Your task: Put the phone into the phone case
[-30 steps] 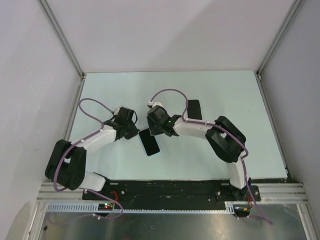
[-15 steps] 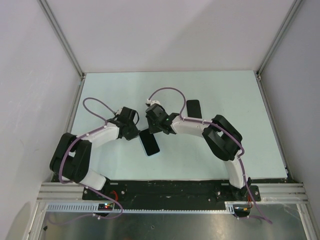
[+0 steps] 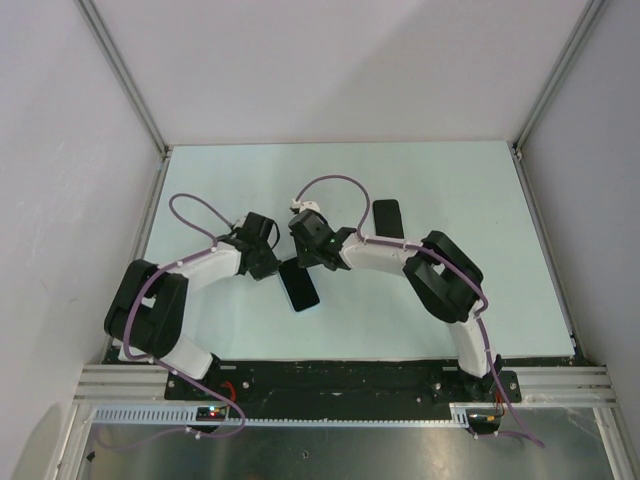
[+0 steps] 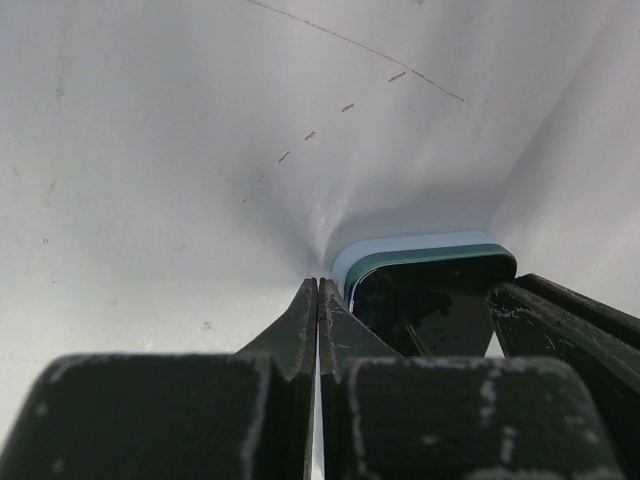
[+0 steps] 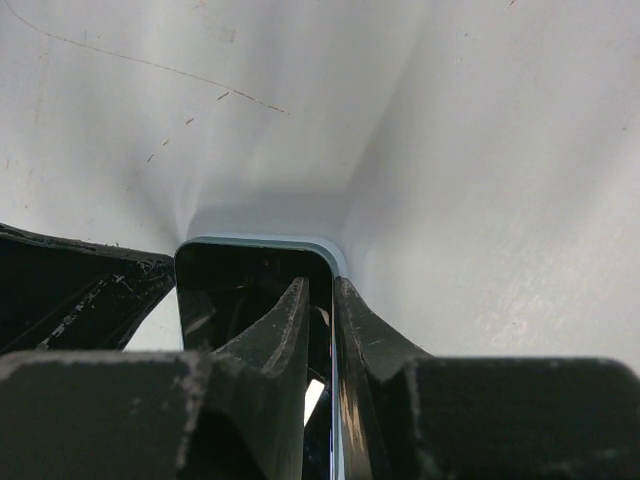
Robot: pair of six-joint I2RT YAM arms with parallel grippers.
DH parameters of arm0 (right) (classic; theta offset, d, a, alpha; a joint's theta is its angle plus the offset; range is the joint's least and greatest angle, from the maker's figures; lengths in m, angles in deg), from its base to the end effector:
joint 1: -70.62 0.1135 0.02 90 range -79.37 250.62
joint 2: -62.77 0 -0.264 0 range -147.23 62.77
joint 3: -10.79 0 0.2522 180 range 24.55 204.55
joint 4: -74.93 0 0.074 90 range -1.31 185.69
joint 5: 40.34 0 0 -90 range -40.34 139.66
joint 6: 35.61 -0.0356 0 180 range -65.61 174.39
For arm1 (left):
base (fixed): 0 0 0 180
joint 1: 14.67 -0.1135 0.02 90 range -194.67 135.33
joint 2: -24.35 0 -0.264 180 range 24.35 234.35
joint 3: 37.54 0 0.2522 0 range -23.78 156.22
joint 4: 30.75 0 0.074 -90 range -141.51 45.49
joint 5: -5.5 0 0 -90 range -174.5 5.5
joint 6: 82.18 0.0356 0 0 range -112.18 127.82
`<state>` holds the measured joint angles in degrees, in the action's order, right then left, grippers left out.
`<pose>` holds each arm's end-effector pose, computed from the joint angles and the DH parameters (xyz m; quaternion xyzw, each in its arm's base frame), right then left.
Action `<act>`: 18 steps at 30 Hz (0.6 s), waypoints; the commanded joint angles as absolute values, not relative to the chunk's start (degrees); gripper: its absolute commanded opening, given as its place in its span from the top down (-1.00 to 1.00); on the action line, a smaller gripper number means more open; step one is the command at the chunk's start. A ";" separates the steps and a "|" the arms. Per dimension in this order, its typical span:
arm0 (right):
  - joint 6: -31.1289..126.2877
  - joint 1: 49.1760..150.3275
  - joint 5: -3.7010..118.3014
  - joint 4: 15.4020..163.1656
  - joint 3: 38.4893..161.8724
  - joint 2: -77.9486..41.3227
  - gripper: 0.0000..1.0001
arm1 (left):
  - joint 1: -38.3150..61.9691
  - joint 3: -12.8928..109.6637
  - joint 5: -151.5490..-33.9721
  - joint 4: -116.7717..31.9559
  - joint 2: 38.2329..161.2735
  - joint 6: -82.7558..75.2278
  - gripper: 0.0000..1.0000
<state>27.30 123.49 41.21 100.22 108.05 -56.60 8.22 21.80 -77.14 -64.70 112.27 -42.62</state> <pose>0.2801 0.3612 0.1683 -0.1812 0.9117 0.1802 0.3217 0.2619 -0.1056 0.1597 -0.2456 0.9379 -0.0915 0.2273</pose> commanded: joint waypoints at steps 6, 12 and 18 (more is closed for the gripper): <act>23.43 127.87 43.44 104.68 102.32 -61.19 0.68 | 7.94 24.32 -76.70 -63.47 113.03 -41.13 1.00; 21.48 129.84 43.45 105.07 100.80 -61.98 0.72 | 7.92 24.38 -77.16 -63.22 113.15 -41.30 1.00; 20.57 130.40 42.57 105.54 98.87 -61.29 0.77 | 7.92 24.25 -77.30 -63.24 112.49 -41.25 1.00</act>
<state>23.15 125.91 34.37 95.78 104.07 -55.71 8.18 22.04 -77.21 -64.76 112.88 -42.53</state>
